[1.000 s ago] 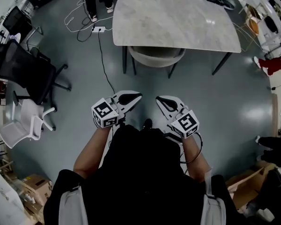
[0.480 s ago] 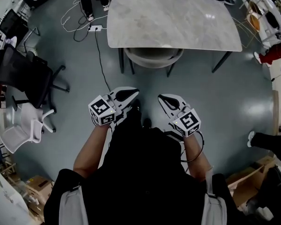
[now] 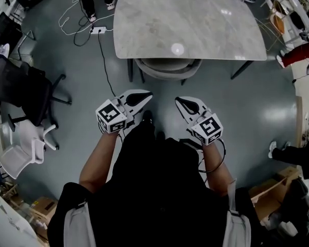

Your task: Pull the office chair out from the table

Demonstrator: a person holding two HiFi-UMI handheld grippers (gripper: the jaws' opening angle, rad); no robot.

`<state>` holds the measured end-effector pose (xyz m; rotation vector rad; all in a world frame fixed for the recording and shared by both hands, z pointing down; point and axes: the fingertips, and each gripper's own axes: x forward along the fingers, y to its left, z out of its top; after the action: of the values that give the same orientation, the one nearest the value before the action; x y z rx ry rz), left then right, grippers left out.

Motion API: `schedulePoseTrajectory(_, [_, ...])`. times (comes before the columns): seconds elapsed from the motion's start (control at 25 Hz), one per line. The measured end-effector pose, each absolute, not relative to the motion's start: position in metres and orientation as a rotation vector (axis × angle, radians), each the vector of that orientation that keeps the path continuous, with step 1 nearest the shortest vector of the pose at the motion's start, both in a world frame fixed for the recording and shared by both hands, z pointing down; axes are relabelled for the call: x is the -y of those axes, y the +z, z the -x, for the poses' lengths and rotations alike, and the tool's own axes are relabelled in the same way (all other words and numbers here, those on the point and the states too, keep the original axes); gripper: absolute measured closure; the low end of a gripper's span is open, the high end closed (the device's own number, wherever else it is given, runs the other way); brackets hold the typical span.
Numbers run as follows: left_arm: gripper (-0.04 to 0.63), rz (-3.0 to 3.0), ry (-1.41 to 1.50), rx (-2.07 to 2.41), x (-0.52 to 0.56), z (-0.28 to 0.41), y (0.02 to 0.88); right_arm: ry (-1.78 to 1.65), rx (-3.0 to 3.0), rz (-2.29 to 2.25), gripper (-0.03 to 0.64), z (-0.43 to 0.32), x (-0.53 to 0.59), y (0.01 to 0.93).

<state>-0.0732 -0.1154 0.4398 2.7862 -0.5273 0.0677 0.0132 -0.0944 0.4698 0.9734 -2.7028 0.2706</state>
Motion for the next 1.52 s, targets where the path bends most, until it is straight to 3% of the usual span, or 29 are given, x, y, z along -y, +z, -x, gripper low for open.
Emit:
schedulePoseTrajectory(0.44, [0.583, -2.844, 0.084, 0.399, 0.195, 0.088, 0.441, 0.267, 2.644, -1.053, 0.598, 0.012, 0.183, 0.46])
schedulePoseTrajectory(1.04, [0.583, -2.838, 0.224, 0.405, 0.255, 0.059, 0.474, 0.317, 2.656, -0.912, 0.598, -0.005, 0.237, 0.484])
schedulePoseTrajectory(1.52, [0.583, -2.891, 0.693, 0.41, 0.279, -0.005, 0.515, 0.197, 2.503, -0.641, 0.598, -0.034, 0.265, 0.529])
